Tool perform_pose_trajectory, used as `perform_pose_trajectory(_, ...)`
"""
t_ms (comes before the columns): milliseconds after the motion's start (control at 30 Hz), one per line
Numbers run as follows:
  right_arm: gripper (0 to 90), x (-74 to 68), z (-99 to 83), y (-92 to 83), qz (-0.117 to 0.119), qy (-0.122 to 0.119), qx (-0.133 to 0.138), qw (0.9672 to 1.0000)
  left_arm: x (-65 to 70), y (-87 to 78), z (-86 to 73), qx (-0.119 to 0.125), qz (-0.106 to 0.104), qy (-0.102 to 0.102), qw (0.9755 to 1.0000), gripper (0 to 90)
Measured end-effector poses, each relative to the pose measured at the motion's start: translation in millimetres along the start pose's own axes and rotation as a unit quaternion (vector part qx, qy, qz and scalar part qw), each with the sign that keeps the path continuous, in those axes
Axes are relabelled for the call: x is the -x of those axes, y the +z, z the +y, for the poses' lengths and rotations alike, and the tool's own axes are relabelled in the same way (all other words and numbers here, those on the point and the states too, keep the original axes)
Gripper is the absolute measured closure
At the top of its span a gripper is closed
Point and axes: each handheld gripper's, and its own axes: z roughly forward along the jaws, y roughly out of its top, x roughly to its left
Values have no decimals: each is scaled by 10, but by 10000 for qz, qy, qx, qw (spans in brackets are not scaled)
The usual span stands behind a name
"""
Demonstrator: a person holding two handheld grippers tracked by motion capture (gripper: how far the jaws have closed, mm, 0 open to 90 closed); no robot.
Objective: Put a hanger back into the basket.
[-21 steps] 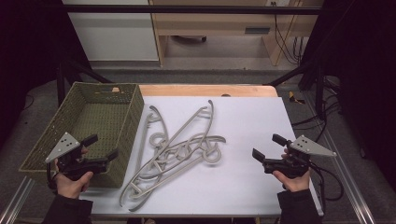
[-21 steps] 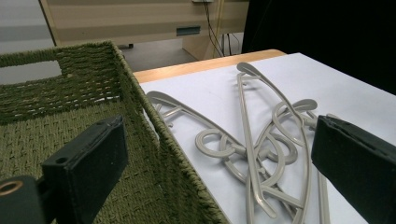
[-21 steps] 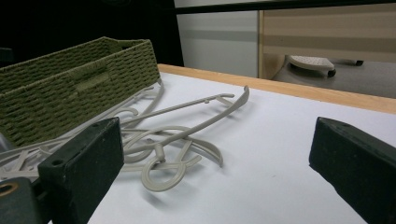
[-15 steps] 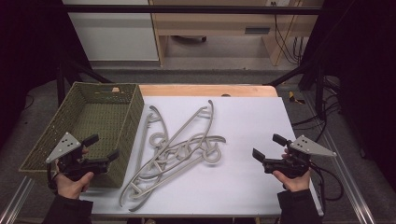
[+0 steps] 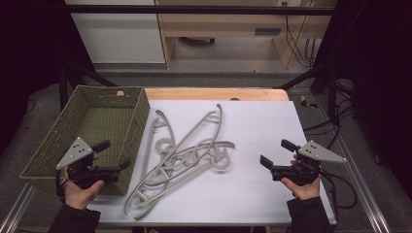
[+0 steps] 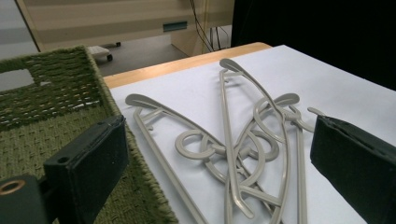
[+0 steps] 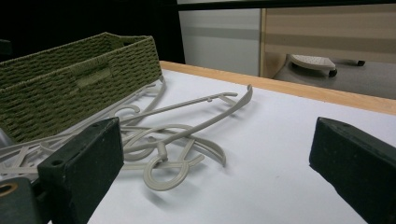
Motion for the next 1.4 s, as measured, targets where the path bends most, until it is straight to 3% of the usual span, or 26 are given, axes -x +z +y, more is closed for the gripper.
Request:
perform_pose_trajectory(333,33,-4,0,12,12,21,-20,10000,230,190,21,-336,-226,165,9990,44)
perform_pose_trajectory(433,32,-5,-1,19,24,-10,-51,10000,340,310,14,-560,-328,315,9974,44)
perform_pose_trajectory(600,33,-5,1,15,8,9,-46,10000,417,435,10,-750,-424,341,9957,47)
perform_pose_trajectory(1033,29,-20,-9,41,-35,-48,-107,9999,614,859,67,-1252,-696,584,9880,61)
perform_pose_trajectory(1233,29,-23,-19,65,-35,-80,-158,9998,647,1109,101,-1629,-772,662,9814,69)
perform_pose_trajectory(1267,29,-23,-19,65,-35,-80,-158,9998,647,1109,101,-1629,-772,662,9814,74)
perform_pose_trajectory(1400,30,-24,-19,70,-39,-77,-156,9998,704,1261,106,-1830,-773,728,9774,84)
